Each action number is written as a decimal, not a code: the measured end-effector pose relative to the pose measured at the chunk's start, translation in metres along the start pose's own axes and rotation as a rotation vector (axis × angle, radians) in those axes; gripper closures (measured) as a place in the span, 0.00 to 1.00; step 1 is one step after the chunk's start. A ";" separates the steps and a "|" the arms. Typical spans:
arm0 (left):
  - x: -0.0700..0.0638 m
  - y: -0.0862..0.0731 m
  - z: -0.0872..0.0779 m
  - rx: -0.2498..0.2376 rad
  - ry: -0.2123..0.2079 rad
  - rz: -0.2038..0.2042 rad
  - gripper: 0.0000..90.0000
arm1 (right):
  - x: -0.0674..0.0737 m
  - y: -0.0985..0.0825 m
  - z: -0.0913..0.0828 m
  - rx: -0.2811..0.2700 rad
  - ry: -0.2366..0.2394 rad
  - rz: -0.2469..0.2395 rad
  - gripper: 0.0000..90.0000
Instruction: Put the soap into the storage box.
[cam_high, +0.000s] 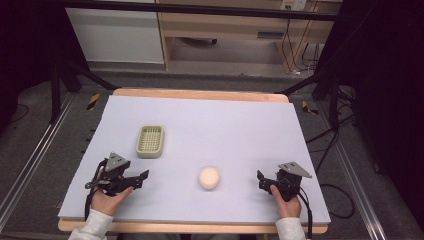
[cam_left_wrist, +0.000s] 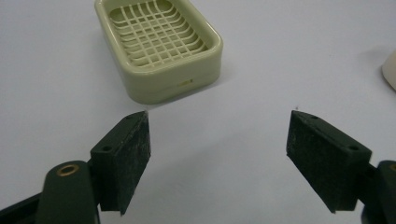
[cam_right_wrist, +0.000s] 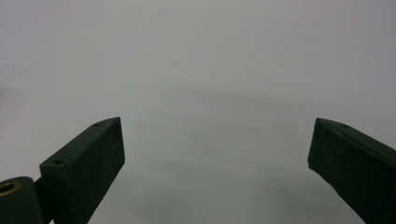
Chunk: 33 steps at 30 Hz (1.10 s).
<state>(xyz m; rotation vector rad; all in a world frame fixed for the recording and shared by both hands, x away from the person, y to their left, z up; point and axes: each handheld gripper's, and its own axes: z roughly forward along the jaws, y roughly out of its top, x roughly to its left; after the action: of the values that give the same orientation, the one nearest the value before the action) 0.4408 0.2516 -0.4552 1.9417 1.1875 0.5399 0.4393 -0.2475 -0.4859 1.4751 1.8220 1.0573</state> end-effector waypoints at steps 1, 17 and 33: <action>0.000 0.000 0.000 0.000 0.000 0.000 0.24 | 0.000 0.000 0.000 -0.001 -0.001 0.000 0.05; -0.019 0.006 0.007 0.002 -0.041 0.034 0.24 | 0.000 0.000 0.001 0.004 0.000 -0.007 0.05; -0.035 0.010 0.013 0.009 -0.061 0.067 0.23 | 0.001 0.000 0.001 0.009 0.000 -0.014 0.05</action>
<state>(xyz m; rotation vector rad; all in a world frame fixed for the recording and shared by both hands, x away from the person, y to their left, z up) 0.4384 0.2129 -0.4540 1.9971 1.0912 0.5076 0.4400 -0.2466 -0.4864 1.4655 1.8371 1.0441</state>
